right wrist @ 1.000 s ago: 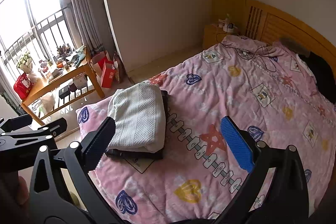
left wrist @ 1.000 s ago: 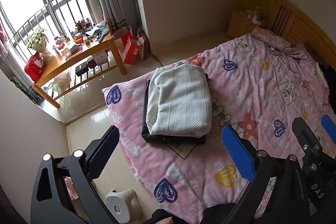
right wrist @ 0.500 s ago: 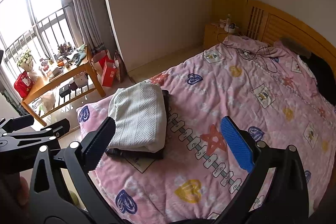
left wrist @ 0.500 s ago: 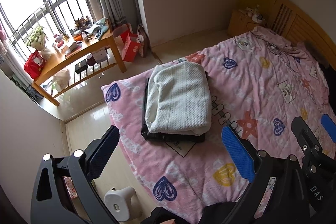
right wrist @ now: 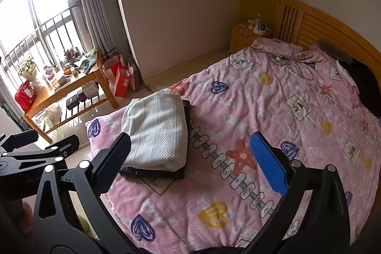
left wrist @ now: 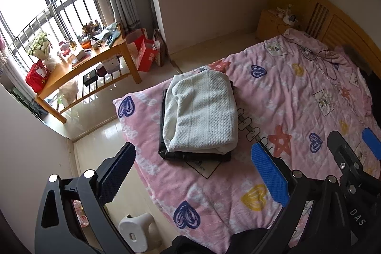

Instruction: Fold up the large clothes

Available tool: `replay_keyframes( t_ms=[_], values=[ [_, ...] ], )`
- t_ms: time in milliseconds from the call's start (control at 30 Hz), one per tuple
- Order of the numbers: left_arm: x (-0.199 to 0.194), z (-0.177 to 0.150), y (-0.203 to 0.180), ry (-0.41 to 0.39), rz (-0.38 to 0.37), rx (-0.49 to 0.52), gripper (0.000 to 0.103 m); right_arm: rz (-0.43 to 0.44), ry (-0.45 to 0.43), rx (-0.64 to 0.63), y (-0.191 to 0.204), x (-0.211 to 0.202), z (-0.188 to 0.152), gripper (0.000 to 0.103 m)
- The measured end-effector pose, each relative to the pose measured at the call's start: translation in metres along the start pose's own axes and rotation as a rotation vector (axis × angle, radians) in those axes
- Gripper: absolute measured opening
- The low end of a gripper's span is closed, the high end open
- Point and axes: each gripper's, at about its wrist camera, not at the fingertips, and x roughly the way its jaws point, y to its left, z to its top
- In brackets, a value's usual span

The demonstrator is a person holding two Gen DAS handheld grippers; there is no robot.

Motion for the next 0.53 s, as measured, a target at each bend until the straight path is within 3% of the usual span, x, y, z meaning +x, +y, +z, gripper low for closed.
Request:
replay_keyframes(
  t_ms=[533],
  values=[
    [-0.002,0.012,-0.005,-0.020,-0.026,0.020,0.095,0.003,0.000,0.004,-0.005,-0.003,-0.006,0.097]
  ],
)
